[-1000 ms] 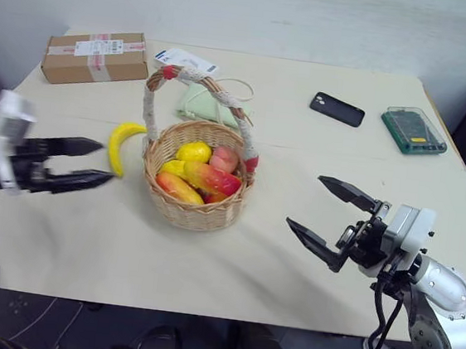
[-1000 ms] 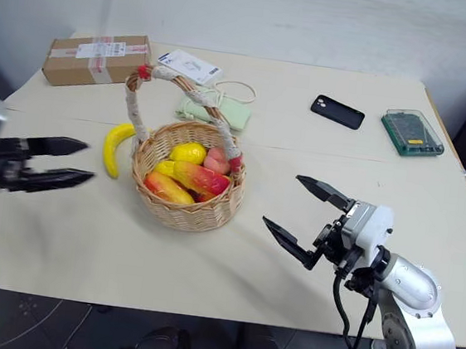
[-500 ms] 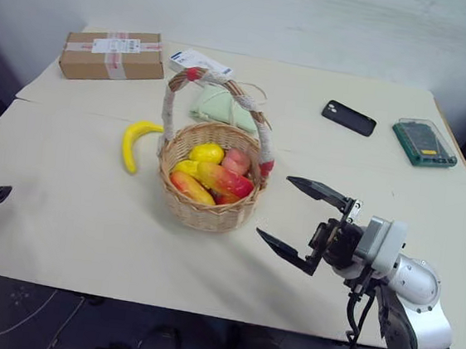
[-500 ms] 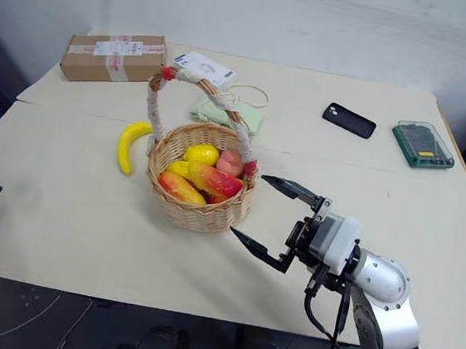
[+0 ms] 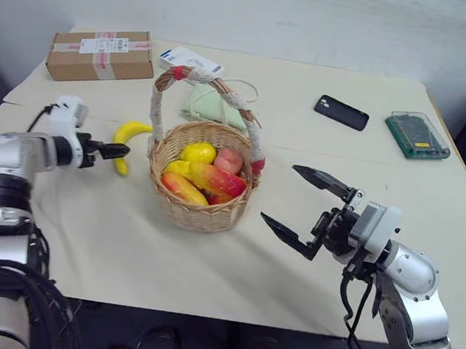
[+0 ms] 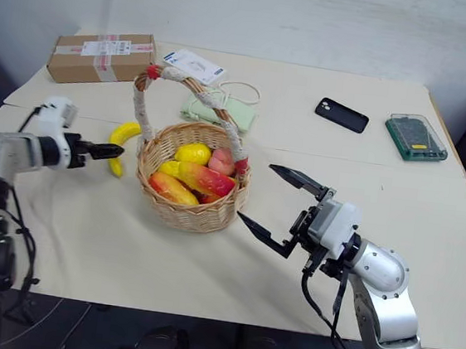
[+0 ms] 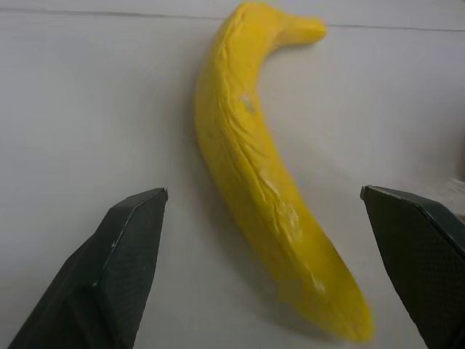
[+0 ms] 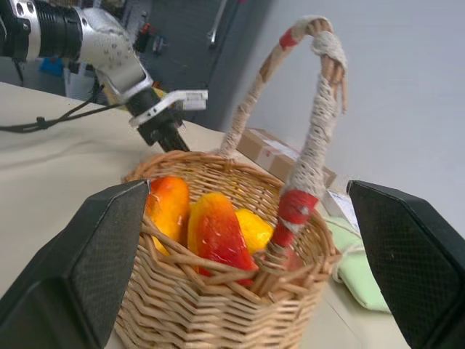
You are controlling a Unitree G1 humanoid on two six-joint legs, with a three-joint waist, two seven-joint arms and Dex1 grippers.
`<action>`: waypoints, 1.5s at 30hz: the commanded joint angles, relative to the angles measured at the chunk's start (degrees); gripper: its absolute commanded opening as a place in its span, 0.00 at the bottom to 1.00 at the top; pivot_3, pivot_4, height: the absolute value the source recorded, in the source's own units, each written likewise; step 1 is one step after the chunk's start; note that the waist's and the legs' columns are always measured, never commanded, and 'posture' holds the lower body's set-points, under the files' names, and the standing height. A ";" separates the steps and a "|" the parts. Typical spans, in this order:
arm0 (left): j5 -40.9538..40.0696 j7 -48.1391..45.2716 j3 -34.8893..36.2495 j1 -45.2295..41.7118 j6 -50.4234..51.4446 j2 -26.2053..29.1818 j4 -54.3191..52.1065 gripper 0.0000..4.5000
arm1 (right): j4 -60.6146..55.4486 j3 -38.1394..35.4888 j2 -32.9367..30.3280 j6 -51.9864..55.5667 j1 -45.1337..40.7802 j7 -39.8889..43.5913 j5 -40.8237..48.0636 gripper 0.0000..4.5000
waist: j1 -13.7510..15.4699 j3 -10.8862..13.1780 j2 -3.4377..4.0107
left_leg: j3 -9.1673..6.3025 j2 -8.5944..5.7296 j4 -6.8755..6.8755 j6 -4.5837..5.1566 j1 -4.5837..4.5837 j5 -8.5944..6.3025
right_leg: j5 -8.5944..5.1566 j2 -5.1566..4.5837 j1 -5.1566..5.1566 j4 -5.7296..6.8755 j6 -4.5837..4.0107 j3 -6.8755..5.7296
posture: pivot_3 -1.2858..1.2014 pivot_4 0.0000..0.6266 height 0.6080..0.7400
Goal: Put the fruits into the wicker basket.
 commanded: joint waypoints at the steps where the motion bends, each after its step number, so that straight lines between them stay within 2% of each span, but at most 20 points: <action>1: 3.72 3.73 -0.98 -2.69 -4.40 -0.85 4.96 1.00 | -1.89 -1.99 0.13 1.10 -0.42 -2.52 0.92 1.00 | 0.24 0.01 0.02 | 0.00 0.01 0.02 -0.02 0.03 0.01 | 0.00 0.00 0.00 0.04 0.00 0.01 | 0.52 0.24 1.00; 3: 3.81 5.09 -0.11 -4.04 -6.51 -2.29 7.88 1.00 | -2.73 -2.24 0.33 2.52 -0.31 -3.82 2.01 1.00 | 0.33 0.01 0.02 | 0.00 0.00 0.06 -0.02 0.05 0.04 | 0.00 -0.03 0.00 0.13 0.00 0.03 | 0.52 0.24 1.00; 6: 4.03 4.67 0.05 -5.26 -7.34 -3.53 10.54 0.87 | -4.20 -2.27 0.49 4.74 0.05 -5.56 3.35 1.00 | 0.43 0.01 0.03 | -0.01 -0.04 0.09 0.04 0.06 0.10 | 0.00 -0.09 0.01 0.23 0.00 0.03 | 0.52 0.24 1.00; 11: 4.44 3.60 0.86 -5.56 -8.33 -2.41 13.14 0.53 | -5.46 -2.74 0.34 5.73 0.91 -7.38 3.25 1.00 | 0.46 0.01 0.03 | -0.01 -0.06 0.09 0.05 0.04 0.10 | 0.00 -0.10 0.01 0.22 0.01 0.01 | 0.52 0.24 1.00; 14: 4.07 0.74 2.02 -4.63 -9.35 1.43 13.29 0.32 | -5.91 -2.76 0.19 5.70 1.60 -7.79 3.07 1.00 | 0.23 0.01 0.02 | -0.02 -0.06 0.08 0.05 0.02 0.10 | 0.00 -0.10 0.01 0.18 0.01 0.00 | 0.52 0.24 1.00; 17: 1.74 -8.95 4.71 -0.64 -18.99 6.72 9.64 0.12 | -5.77 -3.03 -0.03 5.61 1.75 -7.91 2.87 1.00 | -0.40 0.02 0.03 | 0.08 -0.02 0.03 0.02 0.03 0.09 | 0.00 -0.02 -0.07 0.20 0.01 0.08 | 0.52 0.24 1.00; 20: 0.89 -23.11 4.34 5.70 -27.52 12.40 4.24 0.11 | -5.21 -3.62 -0.38 5.72 1.72 -7.45 3.06 1.00 | -0.71 0.02 0.03 | 0.08 0.10 -0.01 -0.10 -0.07 0.13 | -0.01 0.03 -0.18 0.24 -0.02 0.06 | 0.52 0.24 1.00; 23: -2.31 -34.05 7.33 11.77 -34.22 17.01 0.01 0.11 | -4.28 -4.28 -0.88 6.03 1.13 -6.68 3.58 1.00 | -0.53 0.03 0.04 | 0.08 0.08 -0.01 -0.10 -0.08 0.14 | -0.02 -0.01 -0.19 0.23 -0.04 0.06 | 0.52 0.24 1.00; 25: -7.87 -44.51 8.64 18.72 -29.21 20.66 -12.00 0.11 | -3.43 -5.07 -1.74 6.28 0.83 -5.67 4.17 1.00 | -0.47 0.03 0.05 | 0.09 0.05 0.00 -0.03 -0.07 0.11 | -0.03 -0.07 -0.18 0.23 -0.04 0.09 | 0.52 0.24 1.00; 27: -14.15 -48.91 9.53 23.77 -20.78 22.39 -25.73 0.11 | -2.40 -5.64 -2.48 6.51 0.40 -4.84 4.57 1.00 | -0.17 0.05 0.08 | 0.09 0.02 0.00 0.04 -0.07 0.07 | -0.03 -0.12 -0.16 0.21 -0.04 0.10 | 0.52 0.24 1.00; 30: -20.83 -46.09 10.73 26.17 -12.02 21.20 -40.48 0.11 | -0.93 -5.96 -2.77 6.61 -0.20 -3.81 4.83 1.00 | 0.85 0.06 0.09 | -0.15 -0.03 0.05 0.13 -0.06 0.05 | -0.02 -0.22 0.06 0.06 -0.03 -0.05 | 0.52 0.24 1.00; 33: -18.69 -33.20 6.52 21.65 -9.71 14.34 -50.94 0.11 | -0.35 -5.47 -2.53 6.85 -0.45 -3.25 4.82 1.00 | 1.10 0.06 0.31 | -0.17 -0.11 0.04 0.22 0.07 0.01 | 0.03 -0.25 0.25 -0.02 0.05 -0.01 | 0.52 0.24 1.00; 35: -18.08 -27.94 3.53 18.58 -6.07 11.31 -55.39 0.11 | -0.29 -5.29 -2.35 6.95 -0.44 -3.15 4.82 1.00 | 1.22 0.07 0.33 | -0.17 -0.15 0.04 0.25 0.05 0.02 | 0.09 -0.20 0.24 -0.03 0.16 0.06 | 0.52 0.24 1.00; 37: -17.87 -21.77 1.37 14.92 -0.95 7.66 -56.82 0.11 | -0.31 -5.85 -0.66 7.13 -0.43 -5.11 5.49 1.00 | 1.01 0.08 0.33 | -0.14 -0.15 0.05 0.23 0.03 0.04 | 0.12 -0.15 0.21 -0.05 0.21 0.13 | 0.52 0.24 1.00; 40: -13.84 -14.43 -3.84 10.07 6.42 5.28 -54.34 0.11 | -0.63 -6.14 0.18 7.28 -0.20 -6.07 5.42 1.00 | 0.15 0.12 0.40 | -0.09 -0.11 0.05 0.16 0.02 0.07 | 0.11 -0.05 0.15 -0.04 0.21 0.19 | 0.52 0.24 1.00; 43: -13.20 -11.92 -5.19 8.71 7.93 2.82 -52.99 0.11 | -1.35 -6.20 0.11 7.18 1.07 -5.98 5.46 1.00 | -0.17 0.16 0.47 | -0.02 -0.08 0.00 0.12 0.05 0.09 | 0.11 0.03 0.09 -0.01 0.20 0.28 | 0.52 0.24 1.00; 45: -14.00 -12.49 -5.33 8.78 9.12 2.59 -52.83 0.27 | -1.65 -6.02 0.01 6.88 1.99 -5.95 5.04 1.00 | -0.13 0.17 0.48 | -0.02 -0.02 -0.01 0.09 0.04 0.10 | 0.10 0.08 0.06 -0.02 0.19 0.28 | 0.52 0.24 1.00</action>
